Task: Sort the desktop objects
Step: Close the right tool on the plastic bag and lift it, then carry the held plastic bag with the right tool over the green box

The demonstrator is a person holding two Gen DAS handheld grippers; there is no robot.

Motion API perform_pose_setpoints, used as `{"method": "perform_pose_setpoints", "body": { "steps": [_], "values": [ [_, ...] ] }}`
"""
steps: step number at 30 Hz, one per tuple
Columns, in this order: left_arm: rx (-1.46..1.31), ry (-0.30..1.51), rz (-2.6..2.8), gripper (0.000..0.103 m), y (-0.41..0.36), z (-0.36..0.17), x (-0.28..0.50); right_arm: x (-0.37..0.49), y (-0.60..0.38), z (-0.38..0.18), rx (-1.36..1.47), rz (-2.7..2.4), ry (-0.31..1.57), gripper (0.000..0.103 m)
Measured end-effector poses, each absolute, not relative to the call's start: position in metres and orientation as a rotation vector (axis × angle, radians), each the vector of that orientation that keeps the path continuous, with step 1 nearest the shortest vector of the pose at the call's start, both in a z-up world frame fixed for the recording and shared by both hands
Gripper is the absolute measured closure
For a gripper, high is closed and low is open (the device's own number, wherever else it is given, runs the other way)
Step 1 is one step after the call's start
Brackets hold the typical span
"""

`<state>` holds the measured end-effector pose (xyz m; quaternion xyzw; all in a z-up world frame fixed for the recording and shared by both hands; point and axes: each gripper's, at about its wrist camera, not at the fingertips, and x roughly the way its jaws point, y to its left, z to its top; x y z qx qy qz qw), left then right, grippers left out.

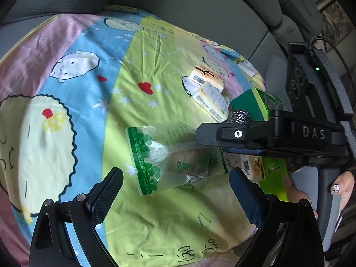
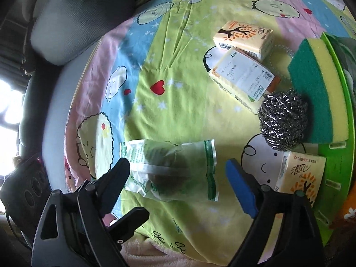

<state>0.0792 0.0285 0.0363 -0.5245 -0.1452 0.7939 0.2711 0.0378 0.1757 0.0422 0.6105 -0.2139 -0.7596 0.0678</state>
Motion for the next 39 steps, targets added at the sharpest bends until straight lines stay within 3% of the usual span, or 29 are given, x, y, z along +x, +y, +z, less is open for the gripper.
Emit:
{"method": "perform_pose_setpoints", "body": {
  "steps": [8, 15, 21, 39],
  "values": [
    [-1.449, -0.262, 2.088, 0.007, 0.053, 0.018, 0.067, 0.035, 0.171, 0.016, 1.833, -2.16, -0.76, 0.016],
    [-1.425, -0.27, 2.089, 0.007, 0.053, 0.018, 0.065, 0.036, 0.163, 0.017, 1.78, -2.197, -0.726, 0.034],
    [-1.424, -0.3, 2.073, 0.012, 0.055, 0.023, 0.067, 0.04, 0.159, 0.017, 1.748, -2.196, -0.717, 0.041],
    [-1.286, -0.283, 2.131, 0.012, 0.055, 0.062, 0.088, 0.067, 0.155, 0.058, 1.594, -2.261, -0.707, 0.047]
  ]
}}
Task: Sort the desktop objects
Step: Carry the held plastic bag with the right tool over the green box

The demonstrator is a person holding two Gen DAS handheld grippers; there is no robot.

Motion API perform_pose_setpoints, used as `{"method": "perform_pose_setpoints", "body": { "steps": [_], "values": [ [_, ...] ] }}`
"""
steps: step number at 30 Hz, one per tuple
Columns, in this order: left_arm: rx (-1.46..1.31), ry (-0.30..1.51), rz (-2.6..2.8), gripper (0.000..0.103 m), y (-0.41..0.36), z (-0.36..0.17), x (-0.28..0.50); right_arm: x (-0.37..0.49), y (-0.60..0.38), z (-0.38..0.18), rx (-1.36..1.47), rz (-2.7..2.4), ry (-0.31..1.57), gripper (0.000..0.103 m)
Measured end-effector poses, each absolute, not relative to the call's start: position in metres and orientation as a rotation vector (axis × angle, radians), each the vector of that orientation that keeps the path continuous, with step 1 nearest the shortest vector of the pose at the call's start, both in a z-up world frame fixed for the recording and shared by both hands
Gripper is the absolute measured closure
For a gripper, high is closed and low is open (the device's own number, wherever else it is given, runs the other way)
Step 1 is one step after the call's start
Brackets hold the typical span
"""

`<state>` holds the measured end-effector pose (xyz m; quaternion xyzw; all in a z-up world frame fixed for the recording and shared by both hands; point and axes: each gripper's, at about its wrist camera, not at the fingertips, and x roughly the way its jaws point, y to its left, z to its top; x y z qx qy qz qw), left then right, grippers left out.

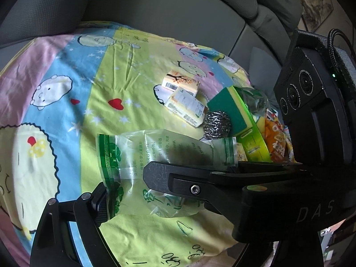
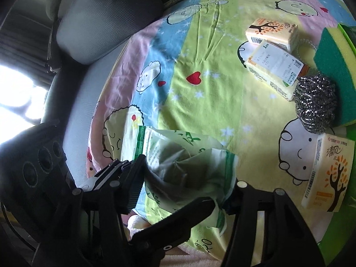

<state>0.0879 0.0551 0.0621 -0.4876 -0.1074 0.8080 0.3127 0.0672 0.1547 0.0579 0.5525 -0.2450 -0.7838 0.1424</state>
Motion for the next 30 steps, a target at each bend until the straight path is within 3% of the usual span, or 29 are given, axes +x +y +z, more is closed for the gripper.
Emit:
{"method": "perform_pose_setpoints", "body": {
  "steps": [30],
  "values": [
    [-1.023, -0.02, 2.053, 0.012, 0.17, 0.166, 0.13, 0.146, 0.255, 0.159, 1.324, -2.537, -0.837, 0.045]
  ]
}}
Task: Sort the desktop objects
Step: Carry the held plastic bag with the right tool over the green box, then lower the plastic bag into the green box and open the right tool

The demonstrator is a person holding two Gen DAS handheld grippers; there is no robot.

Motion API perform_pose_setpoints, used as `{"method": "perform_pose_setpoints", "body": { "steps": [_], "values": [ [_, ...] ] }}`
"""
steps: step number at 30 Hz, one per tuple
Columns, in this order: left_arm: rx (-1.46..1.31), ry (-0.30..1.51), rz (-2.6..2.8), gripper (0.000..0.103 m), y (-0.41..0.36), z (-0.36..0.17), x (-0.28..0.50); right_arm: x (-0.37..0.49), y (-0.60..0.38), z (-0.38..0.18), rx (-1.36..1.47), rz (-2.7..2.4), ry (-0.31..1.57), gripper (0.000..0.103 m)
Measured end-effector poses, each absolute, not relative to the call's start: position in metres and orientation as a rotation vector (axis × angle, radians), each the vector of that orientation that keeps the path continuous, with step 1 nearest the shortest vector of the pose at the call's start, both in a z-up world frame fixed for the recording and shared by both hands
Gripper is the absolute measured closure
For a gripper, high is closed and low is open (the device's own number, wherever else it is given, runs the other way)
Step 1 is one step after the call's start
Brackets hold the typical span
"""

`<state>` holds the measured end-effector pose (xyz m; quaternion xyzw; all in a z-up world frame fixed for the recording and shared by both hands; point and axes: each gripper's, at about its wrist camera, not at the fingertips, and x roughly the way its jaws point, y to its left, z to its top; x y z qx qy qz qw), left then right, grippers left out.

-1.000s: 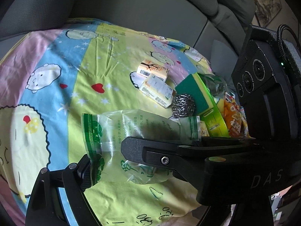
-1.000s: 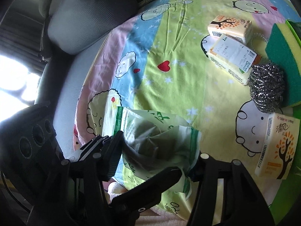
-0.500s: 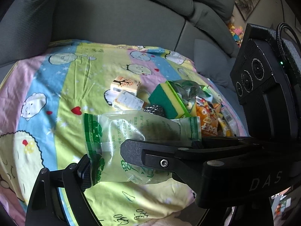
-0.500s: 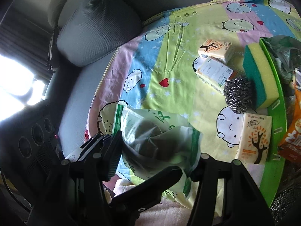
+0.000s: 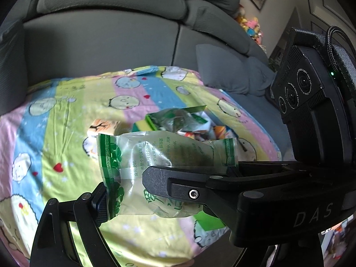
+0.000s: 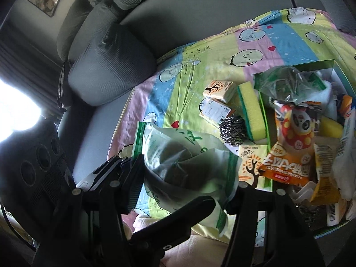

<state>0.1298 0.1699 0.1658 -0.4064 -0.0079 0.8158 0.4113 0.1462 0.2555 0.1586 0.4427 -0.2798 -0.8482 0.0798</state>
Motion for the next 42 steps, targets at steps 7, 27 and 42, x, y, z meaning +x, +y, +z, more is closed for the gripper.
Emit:
{"method": "perform_pose_setpoints", "body": {
  "steps": [7, 27, 42],
  "values": [
    [-0.993, 0.054, 2.012, 0.012, 0.207, 0.178, 0.136, 0.162, 0.288, 0.169, 1.279, -2.584, -0.888, 0.045],
    [-1.064, 0.144, 1.871, 0.012, 0.308, 0.16, 0.104, 0.16, 0.386, 0.148, 1.307, -2.616, -1.115, 0.044],
    [-1.081, 0.165, 1.902, 0.009, 0.319, 0.141, 0.09, 0.143, 0.408, 0.136, 1.402, -2.749, -1.083, 0.027]
  ]
}}
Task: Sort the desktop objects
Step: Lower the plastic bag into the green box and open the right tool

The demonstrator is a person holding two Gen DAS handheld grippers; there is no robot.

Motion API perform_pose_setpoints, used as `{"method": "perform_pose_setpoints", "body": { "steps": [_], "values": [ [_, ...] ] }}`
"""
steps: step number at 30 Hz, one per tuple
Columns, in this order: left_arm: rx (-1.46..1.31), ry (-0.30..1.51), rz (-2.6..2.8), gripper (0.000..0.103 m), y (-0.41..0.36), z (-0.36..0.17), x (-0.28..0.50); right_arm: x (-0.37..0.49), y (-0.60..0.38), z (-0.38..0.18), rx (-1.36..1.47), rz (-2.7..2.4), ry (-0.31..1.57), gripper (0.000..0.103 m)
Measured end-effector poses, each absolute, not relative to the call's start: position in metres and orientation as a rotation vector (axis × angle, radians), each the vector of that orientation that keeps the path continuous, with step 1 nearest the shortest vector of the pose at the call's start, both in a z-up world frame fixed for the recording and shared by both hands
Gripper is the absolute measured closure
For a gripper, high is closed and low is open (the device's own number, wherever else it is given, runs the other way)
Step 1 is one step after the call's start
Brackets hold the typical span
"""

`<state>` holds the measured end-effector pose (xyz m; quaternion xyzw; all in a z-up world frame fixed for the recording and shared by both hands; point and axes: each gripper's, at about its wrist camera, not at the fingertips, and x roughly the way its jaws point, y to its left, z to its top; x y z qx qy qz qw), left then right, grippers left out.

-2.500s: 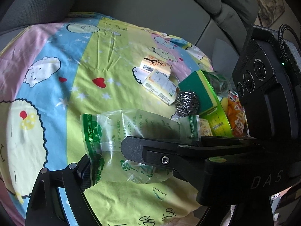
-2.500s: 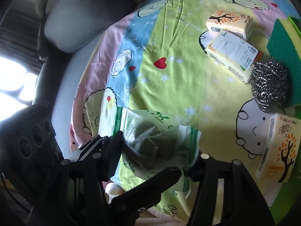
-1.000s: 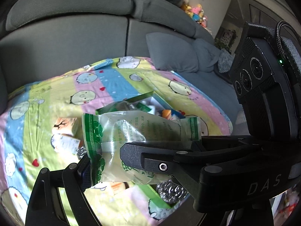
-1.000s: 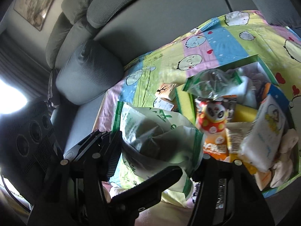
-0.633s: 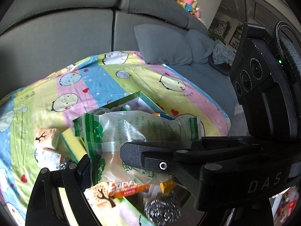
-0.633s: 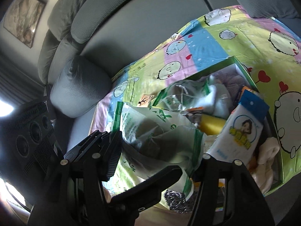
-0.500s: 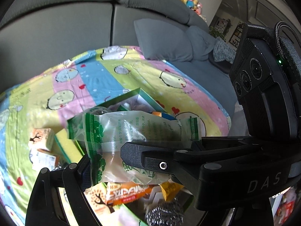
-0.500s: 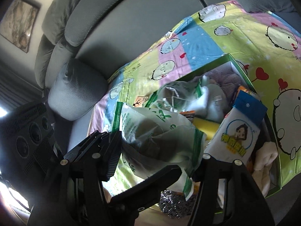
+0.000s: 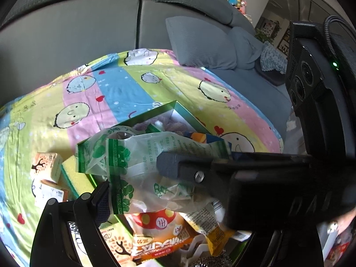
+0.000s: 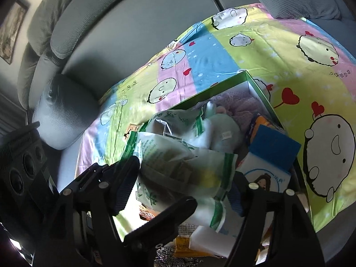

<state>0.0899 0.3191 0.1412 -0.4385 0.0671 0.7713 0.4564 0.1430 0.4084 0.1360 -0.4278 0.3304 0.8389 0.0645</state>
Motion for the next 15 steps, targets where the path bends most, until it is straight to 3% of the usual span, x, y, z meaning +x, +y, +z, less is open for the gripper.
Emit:
{"method": "perform_pose_setpoints", "body": {
  "steps": [2, 15],
  "values": [
    [-1.073, 0.146, 1.904, 0.002, 0.314, 0.145, 0.089, 0.146, 0.412, 0.14, -1.257, 2.533, 1.015, 0.023],
    [-1.041, -0.055, 1.951, 0.002, 0.252, 0.166, 0.094, 0.163, 0.395, 0.175, -1.127, 2.578, 0.928, 0.016]
  ]
}}
